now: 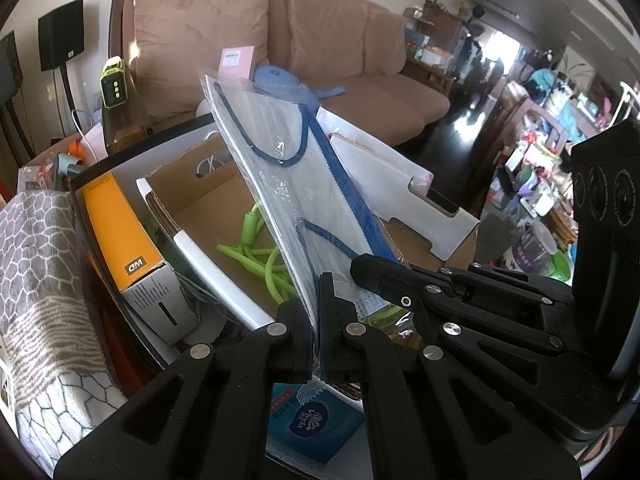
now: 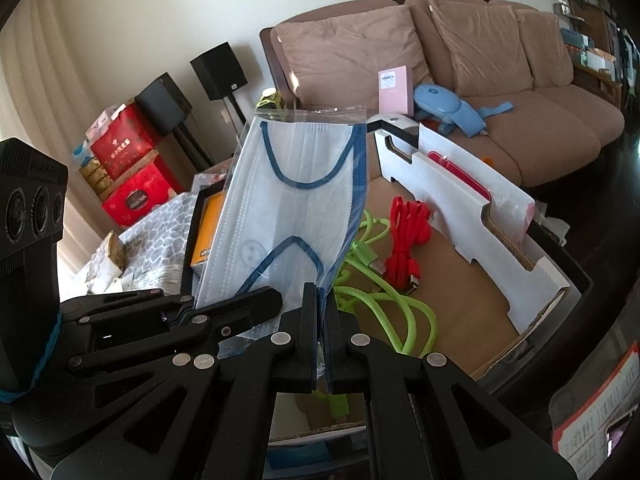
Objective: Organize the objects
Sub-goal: 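Lower the face mask and clear bag into the box with both grippers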
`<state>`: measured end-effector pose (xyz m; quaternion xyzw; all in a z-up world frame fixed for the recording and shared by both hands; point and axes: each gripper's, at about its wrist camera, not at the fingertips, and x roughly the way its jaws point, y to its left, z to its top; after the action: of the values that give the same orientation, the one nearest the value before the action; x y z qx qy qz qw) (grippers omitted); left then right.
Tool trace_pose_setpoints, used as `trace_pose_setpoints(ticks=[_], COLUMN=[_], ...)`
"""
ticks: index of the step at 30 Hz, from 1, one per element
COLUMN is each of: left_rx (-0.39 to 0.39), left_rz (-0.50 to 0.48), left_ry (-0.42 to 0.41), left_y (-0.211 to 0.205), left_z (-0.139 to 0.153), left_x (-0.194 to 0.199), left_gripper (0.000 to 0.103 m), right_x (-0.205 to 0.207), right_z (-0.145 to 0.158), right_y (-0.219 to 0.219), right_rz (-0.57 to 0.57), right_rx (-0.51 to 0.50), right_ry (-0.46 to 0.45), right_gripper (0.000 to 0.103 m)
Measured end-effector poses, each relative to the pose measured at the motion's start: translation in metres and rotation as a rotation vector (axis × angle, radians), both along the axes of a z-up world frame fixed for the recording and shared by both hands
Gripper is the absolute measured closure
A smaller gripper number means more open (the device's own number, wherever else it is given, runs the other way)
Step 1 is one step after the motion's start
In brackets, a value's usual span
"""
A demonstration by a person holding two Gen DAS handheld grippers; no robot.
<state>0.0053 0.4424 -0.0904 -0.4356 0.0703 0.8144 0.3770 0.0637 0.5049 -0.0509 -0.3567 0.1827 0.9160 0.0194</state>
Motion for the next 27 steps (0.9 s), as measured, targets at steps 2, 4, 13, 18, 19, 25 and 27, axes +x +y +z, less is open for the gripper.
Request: trace_pose_setpoints(ticks=[2, 4, 13, 18, 19, 25, 27], left_rx=[0.003, 0.003, 0.003, 0.01, 0.01, 0.012, 0.011], left_rz=[0.002, 0.003, 0.007, 0.012, 0.012, 0.014, 0.014], left_ry=[-0.008, -0.016, -0.034, -0.051, -0.054, -0.061, -0.06], left_y=[0.0, 0.0, 0.002, 0.002, 0.002, 0.003, 0.003], left_z=[-0.001, -0.002, -0.005, -0.008, -0.009, -0.011, -0.011], left_x=[-0.001, -0.002, -0.002, -0.004, -0.004, -0.003, -0.003], left_gripper=[0.103, 0.103, 0.103, 0.103, 0.103, 0.103, 0.103], right_x=[-0.001, -0.001, -0.001, -0.001, -0.001, -0.002, -0.002], right_z=[-0.001, -0.002, -0.005, -0.008, -0.008, -0.009, -0.01], right_y=[0.0, 0.001, 0.002, 0.003, 0.003, 0.002, 0.003], right_rz=[0.0, -0.001, 0.0, -0.004, -0.003, -0.004, -0.003], right_rx=[0.0, -0.001, -0.004, -0.006, -0.006, -0.006, -0.006], right_ry=[-0.005, -0.01, -0.027, -0.037, -0.04, -0.046, -0.048], right_gripper=[0.099, 0.099, 0.099, 0.099, 0.099, 0.099, 0.099])
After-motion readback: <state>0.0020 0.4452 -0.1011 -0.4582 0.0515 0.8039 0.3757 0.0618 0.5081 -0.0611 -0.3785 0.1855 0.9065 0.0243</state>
